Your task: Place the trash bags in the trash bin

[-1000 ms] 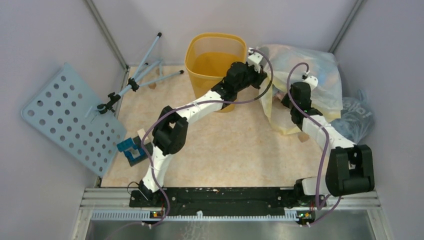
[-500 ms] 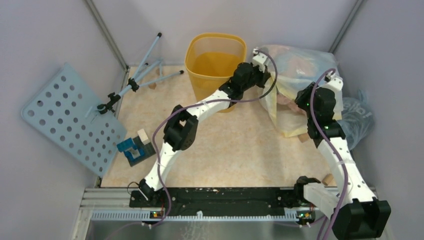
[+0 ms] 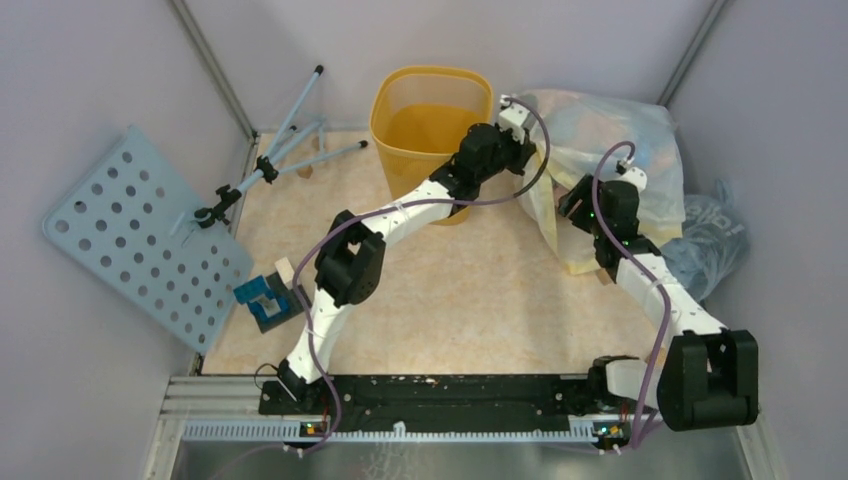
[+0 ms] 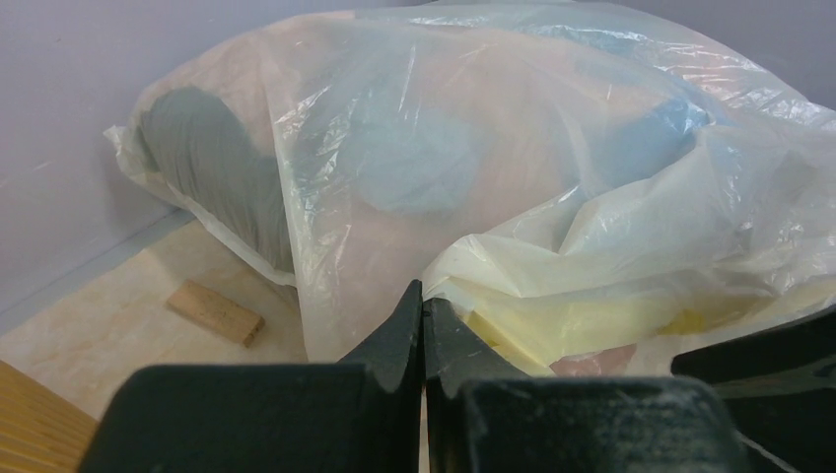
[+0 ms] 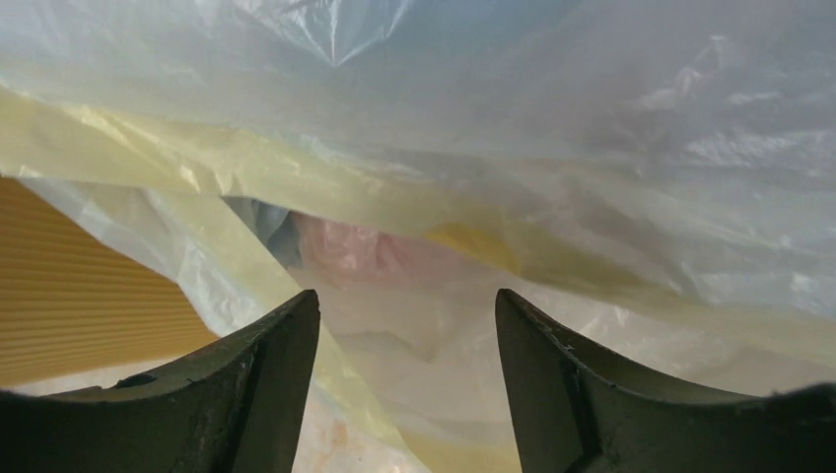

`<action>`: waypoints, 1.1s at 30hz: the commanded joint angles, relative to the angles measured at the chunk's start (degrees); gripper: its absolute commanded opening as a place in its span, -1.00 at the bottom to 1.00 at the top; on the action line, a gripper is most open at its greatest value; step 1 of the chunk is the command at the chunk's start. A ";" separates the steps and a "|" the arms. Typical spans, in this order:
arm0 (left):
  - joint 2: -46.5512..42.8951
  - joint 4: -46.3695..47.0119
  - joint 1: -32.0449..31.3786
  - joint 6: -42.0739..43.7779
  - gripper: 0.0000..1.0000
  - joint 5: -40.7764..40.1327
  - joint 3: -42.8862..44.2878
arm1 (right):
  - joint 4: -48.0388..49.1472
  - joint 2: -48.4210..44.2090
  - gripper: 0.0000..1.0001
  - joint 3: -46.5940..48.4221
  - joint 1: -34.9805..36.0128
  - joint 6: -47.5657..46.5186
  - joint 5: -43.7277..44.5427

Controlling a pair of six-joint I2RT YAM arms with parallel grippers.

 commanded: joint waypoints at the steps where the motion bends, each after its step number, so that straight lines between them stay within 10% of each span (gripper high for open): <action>1: -3.72 1.18 0.22 0.79 -1.00 -0.18 -0.63 | 10.56 4.31 0.37 0.56 -0.12 4.27 -0.03; 9: -4.25 -1.73 0.37 3.80 -1.00 -1.80 -1.13 | 18.10 12.79 0.55 2.32 -0.21 11.81 2.64; 16: -4.02 -3.14 0.89 5.97 -1.00 -3.59 -1.70 | 18.04 12.15 -0.98 3.24 -0.31 10.71 5.09; 33: 3.55 -5.80 0.79 2.99 -1.00 -2.31 7.00 | -10.17 -9.74 -1.00 12.91 -2.68 1.06 5.10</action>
